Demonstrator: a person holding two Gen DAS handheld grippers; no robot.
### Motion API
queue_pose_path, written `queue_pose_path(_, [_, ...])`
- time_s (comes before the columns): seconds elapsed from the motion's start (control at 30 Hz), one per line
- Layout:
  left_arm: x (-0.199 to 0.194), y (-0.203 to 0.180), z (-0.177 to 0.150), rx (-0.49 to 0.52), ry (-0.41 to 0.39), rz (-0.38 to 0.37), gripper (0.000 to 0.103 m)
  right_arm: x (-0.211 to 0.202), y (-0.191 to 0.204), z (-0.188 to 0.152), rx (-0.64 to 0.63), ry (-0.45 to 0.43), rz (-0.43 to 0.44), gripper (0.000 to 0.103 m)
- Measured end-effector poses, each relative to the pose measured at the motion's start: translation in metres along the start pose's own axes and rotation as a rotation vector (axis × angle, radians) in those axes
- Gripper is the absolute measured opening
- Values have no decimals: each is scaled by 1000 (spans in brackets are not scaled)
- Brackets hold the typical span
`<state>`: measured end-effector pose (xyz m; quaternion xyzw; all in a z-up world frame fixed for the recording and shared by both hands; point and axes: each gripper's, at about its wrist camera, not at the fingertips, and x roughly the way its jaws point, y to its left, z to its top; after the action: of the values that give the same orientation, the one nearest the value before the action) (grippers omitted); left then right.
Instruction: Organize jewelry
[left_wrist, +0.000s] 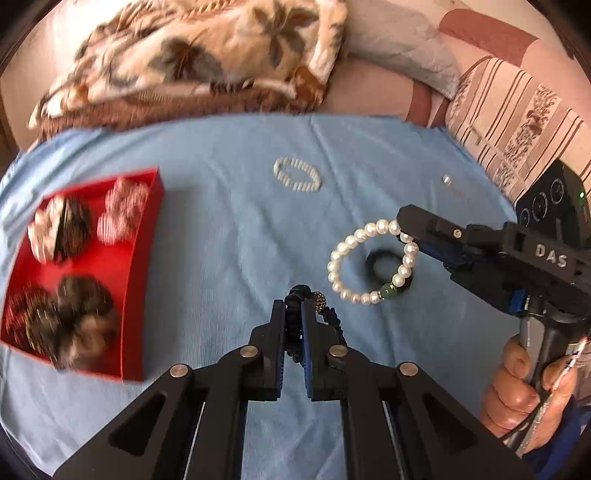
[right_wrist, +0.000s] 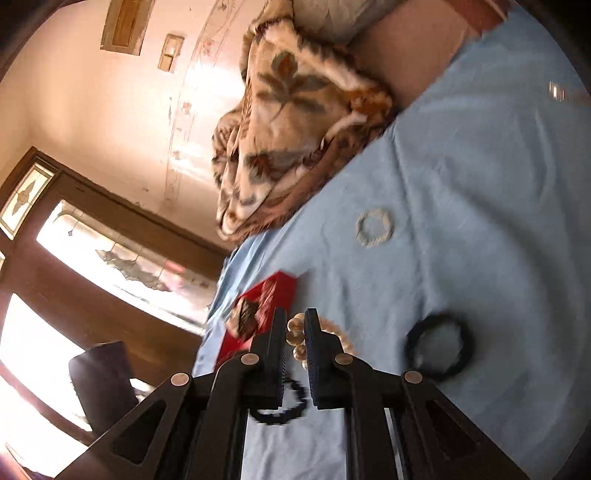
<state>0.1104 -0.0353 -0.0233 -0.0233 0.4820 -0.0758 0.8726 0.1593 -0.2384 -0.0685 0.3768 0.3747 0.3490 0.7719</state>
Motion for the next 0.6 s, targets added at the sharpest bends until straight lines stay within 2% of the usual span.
queue_pose_path(0.07, [9, 8, -13, -17, 32, 7, 8, 15, 0, -12, -30, 55, -79, 11])
queue_pose_path(0.1, [15, 11, -19, -21, 47, 16, 8, 24, 1, -17, -62, 85, -151, 11])
queue_pose_path(0.2, [24, 19, -30, -12, 72, 50, 8, 40, 2, -25, -153, 120, -313, 14])
queue_pose_path(0.27, [29, 24, -34, -10, 80, 58, 8, 44, -1, -25, -164, 134, -330, 14])
queue_pose_path(0.33, [31, 28, -35, -13, 86, 57, 8, 47, 0, -26, -176, 136, -349, 23])
queue_pose_path(0.4, [34, 31, -37, -17, 93, 54, 8, 51, 1, -29, -200, 147, -382, 37])
queue_pose_path(0.6, [36, 26, -39, 10, 77, 63, 8, 56, 6, -42, -320, 170, -481, 38])
